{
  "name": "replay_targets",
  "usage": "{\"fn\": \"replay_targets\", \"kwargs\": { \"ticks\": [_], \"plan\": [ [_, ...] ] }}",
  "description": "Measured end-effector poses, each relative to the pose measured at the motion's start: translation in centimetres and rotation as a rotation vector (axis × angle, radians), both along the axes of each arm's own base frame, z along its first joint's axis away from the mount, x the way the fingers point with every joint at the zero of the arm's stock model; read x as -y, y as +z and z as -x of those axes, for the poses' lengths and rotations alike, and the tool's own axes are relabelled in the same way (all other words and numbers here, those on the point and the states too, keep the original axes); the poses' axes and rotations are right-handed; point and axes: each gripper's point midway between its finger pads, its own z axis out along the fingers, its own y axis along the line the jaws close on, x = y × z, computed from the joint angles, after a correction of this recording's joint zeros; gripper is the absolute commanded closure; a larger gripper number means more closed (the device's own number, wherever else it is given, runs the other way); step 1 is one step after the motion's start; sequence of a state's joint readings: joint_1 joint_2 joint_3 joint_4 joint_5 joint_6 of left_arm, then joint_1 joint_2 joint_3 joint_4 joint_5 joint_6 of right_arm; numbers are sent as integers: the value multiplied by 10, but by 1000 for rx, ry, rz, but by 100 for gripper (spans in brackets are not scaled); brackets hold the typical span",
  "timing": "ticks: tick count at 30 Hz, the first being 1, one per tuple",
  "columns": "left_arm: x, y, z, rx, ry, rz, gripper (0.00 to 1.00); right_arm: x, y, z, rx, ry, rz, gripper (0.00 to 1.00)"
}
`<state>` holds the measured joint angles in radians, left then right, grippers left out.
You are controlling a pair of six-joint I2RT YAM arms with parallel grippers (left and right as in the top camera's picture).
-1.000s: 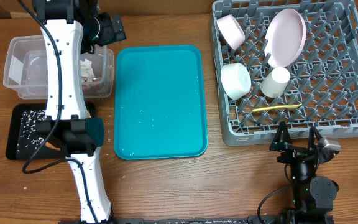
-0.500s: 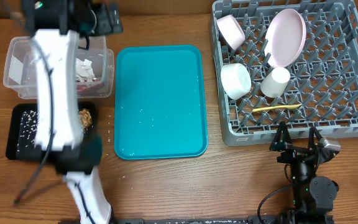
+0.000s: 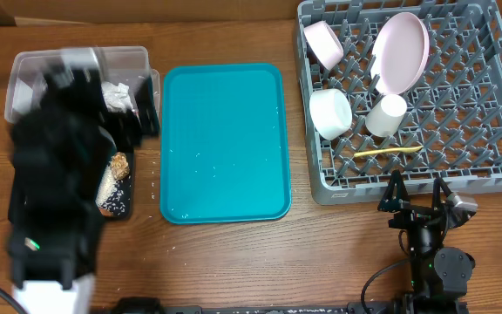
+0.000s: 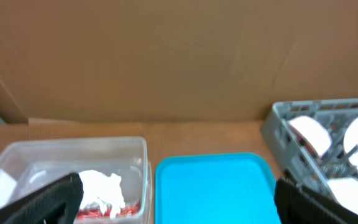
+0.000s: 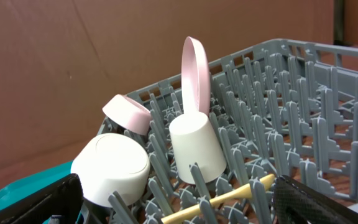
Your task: Sort waste into correct bins and load items into the dishwasher
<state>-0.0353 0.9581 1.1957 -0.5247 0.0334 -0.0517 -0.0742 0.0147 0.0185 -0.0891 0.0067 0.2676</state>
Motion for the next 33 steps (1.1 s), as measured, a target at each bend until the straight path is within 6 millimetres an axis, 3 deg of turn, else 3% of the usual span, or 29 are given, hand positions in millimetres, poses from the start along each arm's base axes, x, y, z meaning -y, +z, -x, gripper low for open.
{"fn": "replay_targets", "kwargs": {
  "ticks": [3,6,15,19,27,33],
  "plan": [
    [-2,-58,20,10,1,-2,0,0,0,0,0,0,0,0],
    [-2,-98,42,68,-3,1,0,0,0,0,0,0,0,0],
    [-1,-178,72,179,-14,7,0,0,0,0,0,0,-1,0],
    [-1,-197,77,204,-14,7,0,0,0,0,-1,0,-1,0],
    [-1,-216,82,211,-13,6,0,0,0,0,0,0,-1,0],
    [-2,-219,82,205,-11,2,0,0,0,0,0,0,-1,0]
  ]
}}
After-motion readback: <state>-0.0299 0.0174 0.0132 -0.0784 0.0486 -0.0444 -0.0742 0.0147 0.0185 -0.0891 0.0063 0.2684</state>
